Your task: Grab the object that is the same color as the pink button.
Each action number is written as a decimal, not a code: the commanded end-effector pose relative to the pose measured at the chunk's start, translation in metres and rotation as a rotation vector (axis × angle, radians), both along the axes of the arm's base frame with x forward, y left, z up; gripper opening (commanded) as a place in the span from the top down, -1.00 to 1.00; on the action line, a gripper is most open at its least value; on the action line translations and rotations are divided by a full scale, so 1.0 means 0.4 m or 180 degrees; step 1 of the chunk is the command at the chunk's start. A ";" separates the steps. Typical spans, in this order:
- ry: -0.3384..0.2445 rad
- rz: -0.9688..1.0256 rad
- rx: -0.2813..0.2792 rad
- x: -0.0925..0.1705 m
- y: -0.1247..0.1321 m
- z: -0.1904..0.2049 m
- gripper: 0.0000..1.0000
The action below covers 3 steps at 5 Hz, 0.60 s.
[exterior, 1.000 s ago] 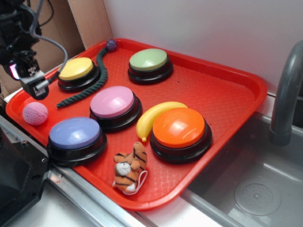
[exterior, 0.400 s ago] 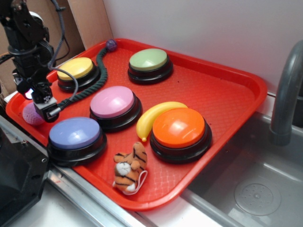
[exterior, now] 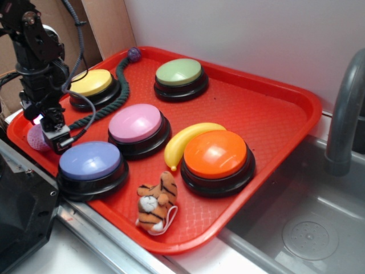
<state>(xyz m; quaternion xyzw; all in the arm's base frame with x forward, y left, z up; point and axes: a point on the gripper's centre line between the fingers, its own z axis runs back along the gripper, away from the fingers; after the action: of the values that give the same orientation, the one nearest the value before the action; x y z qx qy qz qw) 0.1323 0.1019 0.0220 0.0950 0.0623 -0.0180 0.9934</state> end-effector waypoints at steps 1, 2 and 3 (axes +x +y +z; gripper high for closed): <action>0.0130 0.0101 -0.0026 -0.007 0.027 0.000 1.00; 0.0211 0.0180 -0.0040 -0.005 0.027 -0.002 1.00; 0.0142 0.0451 -0.0130 0.007 0.012 0.042 1.00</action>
<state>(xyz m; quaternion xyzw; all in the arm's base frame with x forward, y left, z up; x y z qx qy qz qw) 0.1302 0.1008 0.0308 0.0601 0.1089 0.0471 0.9911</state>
